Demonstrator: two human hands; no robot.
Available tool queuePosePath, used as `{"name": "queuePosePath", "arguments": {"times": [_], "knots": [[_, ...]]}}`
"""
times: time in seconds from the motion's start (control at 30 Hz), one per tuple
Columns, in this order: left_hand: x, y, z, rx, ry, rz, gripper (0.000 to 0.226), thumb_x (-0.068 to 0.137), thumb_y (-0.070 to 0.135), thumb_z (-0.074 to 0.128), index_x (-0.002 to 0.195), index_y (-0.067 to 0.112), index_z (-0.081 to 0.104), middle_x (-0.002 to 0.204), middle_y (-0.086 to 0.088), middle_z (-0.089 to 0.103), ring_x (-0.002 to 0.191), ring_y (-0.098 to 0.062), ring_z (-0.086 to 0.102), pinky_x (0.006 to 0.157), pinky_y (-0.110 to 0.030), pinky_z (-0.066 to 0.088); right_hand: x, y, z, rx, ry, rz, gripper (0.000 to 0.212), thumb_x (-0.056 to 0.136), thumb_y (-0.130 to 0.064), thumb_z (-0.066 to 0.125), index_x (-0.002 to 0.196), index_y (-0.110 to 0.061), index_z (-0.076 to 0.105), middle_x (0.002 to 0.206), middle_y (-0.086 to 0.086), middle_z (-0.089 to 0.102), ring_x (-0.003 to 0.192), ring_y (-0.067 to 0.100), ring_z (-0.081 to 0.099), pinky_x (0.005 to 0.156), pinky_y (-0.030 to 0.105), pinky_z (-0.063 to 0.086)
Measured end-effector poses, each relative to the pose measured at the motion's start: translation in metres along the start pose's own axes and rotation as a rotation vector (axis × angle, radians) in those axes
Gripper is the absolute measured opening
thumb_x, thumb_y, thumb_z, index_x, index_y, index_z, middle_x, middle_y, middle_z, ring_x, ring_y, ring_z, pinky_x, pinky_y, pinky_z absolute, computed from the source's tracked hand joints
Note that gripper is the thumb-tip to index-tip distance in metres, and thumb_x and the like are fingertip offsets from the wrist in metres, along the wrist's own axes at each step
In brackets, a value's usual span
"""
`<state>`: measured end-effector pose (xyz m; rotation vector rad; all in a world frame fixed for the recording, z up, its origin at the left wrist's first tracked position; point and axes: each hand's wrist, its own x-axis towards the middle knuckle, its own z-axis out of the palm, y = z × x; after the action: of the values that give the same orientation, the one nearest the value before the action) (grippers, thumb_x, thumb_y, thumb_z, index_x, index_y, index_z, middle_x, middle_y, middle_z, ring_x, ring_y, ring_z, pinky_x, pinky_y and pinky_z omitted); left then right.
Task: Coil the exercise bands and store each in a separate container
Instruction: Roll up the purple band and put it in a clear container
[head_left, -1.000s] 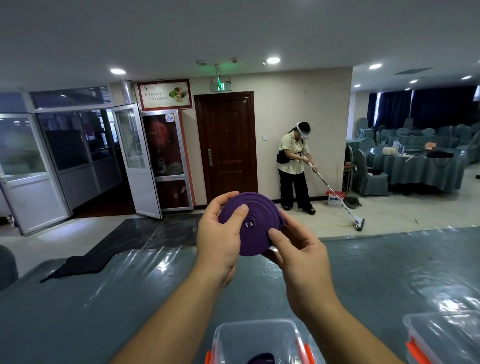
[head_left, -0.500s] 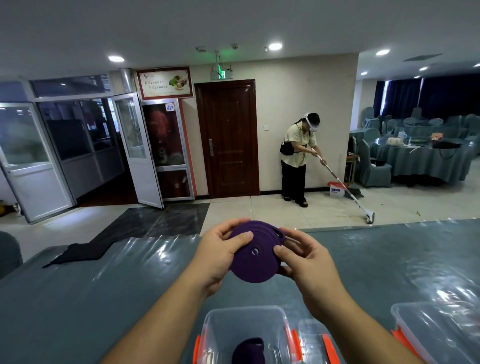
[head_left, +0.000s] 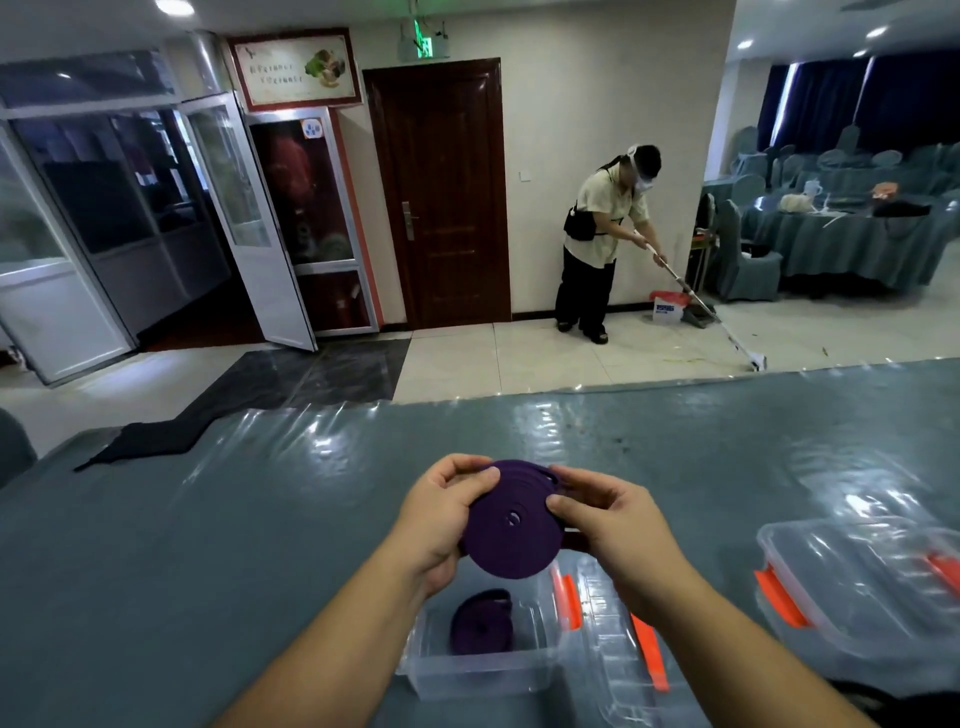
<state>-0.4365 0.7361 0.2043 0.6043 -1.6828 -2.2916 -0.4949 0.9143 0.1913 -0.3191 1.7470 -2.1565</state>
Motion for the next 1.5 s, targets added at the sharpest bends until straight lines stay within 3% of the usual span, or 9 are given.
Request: {"name": "queuePosePath", "arguments": {"times": [0.17,0.4,0.57,0.7,0.9,1.07,1.17,1.37,1.5], "knots": [[0.020,-0.027,-0.020,-0.009,0.035,-0.116,0.014,0.093,0.011,0.075,0.105,0.015,0.071,0.091,-0.007,0.080,0.068,-0.020,0.073,0.059,-0.031,0.057,0.019,0.032,0.002,-0.055,-0.001,0.097,0.027,0.093,0.009,0.068,0.107,-0.012,0.078,0.099,0.010,0.082,0.081,0.021,0.080,0.062,0.026,0.060],[0.053,-0.057,-0.064,-0.078,-0.005,-0.346,0.028,0.100,0.010,0.064,0.126,-0.002,0.066,0.097,-0.015,0.076,0.070,-0.020,0.072,0.053,-0.028,0.057,0.054,0.082,0.012,-0.121,0.061,0.244,0.025,0.094,0.008,0.067,0.115,-0.004,0.074,0.102,0.014,0.081,0.085,0.028,0.078,0.069,0.037,0.065],[0.077,-0.088,-0.098,0.050,-0.058,-0.474,0.025,0.098,0.006,0.065,0.120,0.015,0.072,0.094,-0.005,0.077,0.075,-0.016,0.071,0.057,-0.027,0.058,0.068,0.122,0.024,-0.178,0.102,0.335,0.024,0.094,0.012,0.065,0.109,-0.003,0.075,0.089,0.008,0.082,0.066,0.018,0.076,0.056,0.030,0.060],[0.092,-0.119,-0.114,0.130,-0.067,-0.541,0.026,0.098,0.002,0.062,0.115,0.018,0.072,0.092,0.000,0.079,0.080,-0.013,0.073,0.060,-0.026,0.057,0.075,0.152,0.027,-0.240,0.159,0.412,0.024,0.094,0.014,0.064,0.113,0.002,0.073,0.096,0.015,0.081,0.073,0.023,0.075,0.061,0.037,0.063],[0.111,-0.171,-0.122,0.332,-0.009,-0.549,0.032,0.090,-0.002,0.066,0.118,0.013,0.070,0.107,-0.007,0.077,0.099,-0.028,0.074,0.092,-0.049,0.061,0.092,0.196,0.026,-0.415,0.203,0.515,0.024,0.094,0.012,0.065,0.112,-0.001,0.072,0.091,0.006,0.080,0.073,0.021,0.074,0.058,0.034,0.062],[0.120,-0.198,-0.129,0.481,0.083,-0.566,0.030,0.083,0.004,0.074,0.103,0.027,0.071,0.099,-0.001,0.077,0.092,-0.023,0.075,0.088,-0.045,0.064,0.105,0.235,0.030,-0.615,0.164,0.578,0.030,0.091,0.003,0.070,0.121,-0.001,0.073,0.109,0.013,0.079,0.094,0.031,0.075,0.084,0.052,0.064],[0.125,-0.212,-0.132,0.564,0.084,-0.596,0.034,0.081,0.010,0.076,0.107,0.029,0.067,0.099,0.000,0.076,0.089,-0.021,0.075,0.085,-0.042,0.064,0.111,0.249,0.032,-0.785,0.093,0.574,0.031,0.091,-0.005,0.071,0.122,-0.008,0.076,0.113,0.009,0.080,0.104,0.029,0.075,0.096,0.048,0.059],[0.139,-0.232,-0.133,0.782,0.105,-0.617,0.023,0.077,0.020,0.079,0.080,0.031,0.059,0.089,0.005,0.073,0.086,-0.020,0.072,0.085,-0.041,0.062,0.123,0.269,0.029,-0.878,0.063,0.637,0.027,0.090,-0.008,0.069,0.113,-0.016,0.081,0.105,0.005,0.081,0.098,0.024,0.075,0.095,0.042,0.059],[0.150,-0.240,-0.131,0.851,0.103,-0.622,0.020,0.082,0.024,0.078,0.096,0.029,0.065,0.096,0.003,0.074,0.088,-0.019,0.071,0.082,-0.038,0.061,0.135,0.279,0.026,-0.883,0.078,0.641,0.032,0.093,-0.010,0.068,0.123,-0.016,0.077,0.118,0.008,0.079,0.109,0.026,0.073,0.102,0.041,0.056]]}}
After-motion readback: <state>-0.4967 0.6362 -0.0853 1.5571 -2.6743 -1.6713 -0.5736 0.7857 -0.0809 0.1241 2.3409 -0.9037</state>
